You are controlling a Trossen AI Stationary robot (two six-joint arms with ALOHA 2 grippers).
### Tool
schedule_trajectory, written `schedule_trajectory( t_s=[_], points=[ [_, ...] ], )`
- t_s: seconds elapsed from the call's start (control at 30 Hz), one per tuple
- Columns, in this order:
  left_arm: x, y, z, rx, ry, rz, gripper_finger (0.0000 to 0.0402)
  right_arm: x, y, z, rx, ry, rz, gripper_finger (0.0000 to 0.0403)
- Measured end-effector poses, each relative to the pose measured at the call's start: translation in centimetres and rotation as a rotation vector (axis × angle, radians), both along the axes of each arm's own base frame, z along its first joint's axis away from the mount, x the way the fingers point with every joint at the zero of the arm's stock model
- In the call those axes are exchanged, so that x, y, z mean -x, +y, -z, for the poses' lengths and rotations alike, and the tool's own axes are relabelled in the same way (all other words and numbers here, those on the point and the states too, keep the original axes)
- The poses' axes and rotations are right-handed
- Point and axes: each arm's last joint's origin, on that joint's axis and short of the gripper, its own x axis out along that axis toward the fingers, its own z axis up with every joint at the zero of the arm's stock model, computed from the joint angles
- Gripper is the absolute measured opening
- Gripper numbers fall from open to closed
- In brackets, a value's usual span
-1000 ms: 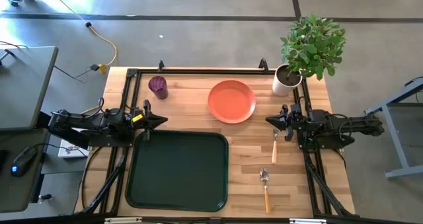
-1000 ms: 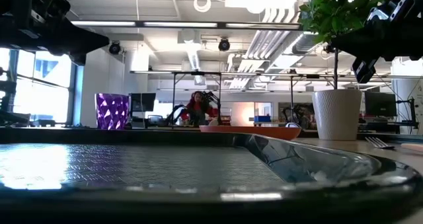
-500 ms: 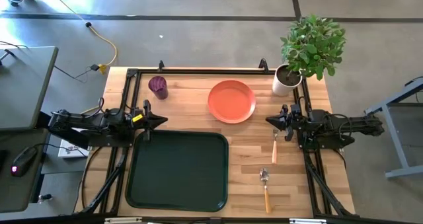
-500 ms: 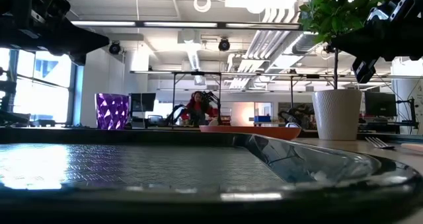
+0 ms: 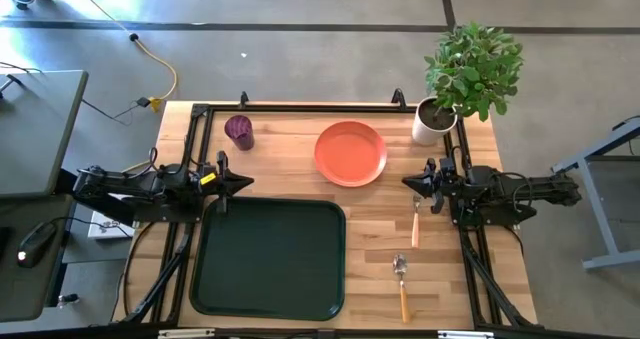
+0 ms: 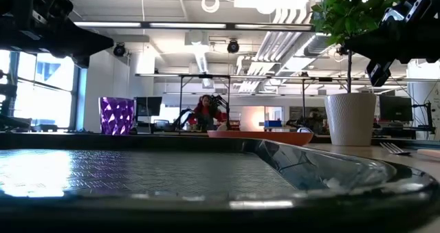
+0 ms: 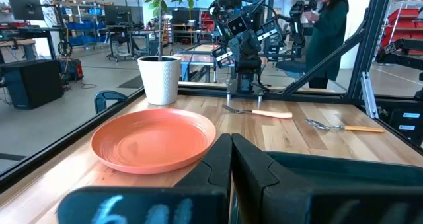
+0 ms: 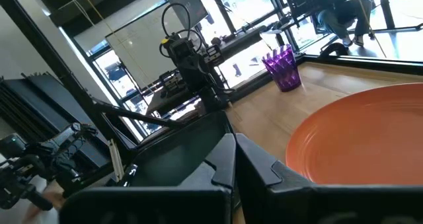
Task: Pick and place plate/cup/fork/spoon on tray
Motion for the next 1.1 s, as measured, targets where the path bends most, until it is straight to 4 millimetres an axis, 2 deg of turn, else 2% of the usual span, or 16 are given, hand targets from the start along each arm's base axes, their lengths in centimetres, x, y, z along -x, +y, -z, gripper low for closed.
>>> schedule_trajectory(
  t_s=[0.4, 0.6, 0.7, 0.87, 1.1],
  points=[
    [0.0, 0.0, -0.2, 0.010, -0.026, 0.001, 0.0000, 0.0, 0.0, 0.0, 0.000, 0.000, 0.000, 0.0000],
    [0.1, 0.0, -1.0, 0.085, -0.116, 0.005, 0.0000, 0.0, 0.0, 0.0, 0.000, 0.000, 0.000, 0.0000],
    [0.4, 0.1, -2.4, 0.024, -0.256, -0.017, 0.0000, 0.0, 0.0, 0.0, 0.000, 0.000, 0.000, 0.0000],
    [0.9, 0.0, -3.9, -0.155, -0.381, -0.017, 0.0000, 0.0, 0.0, 0.0, 0.000, 0.000, 0.000, 0.0000],
    [0.5, 0.0, -3.0, -0.133, -0.290, -0.020, 0.0000, 0.0, 0.0, 0.0, 0.000, 0.001, 0.000, 0.0000]
  ],
)
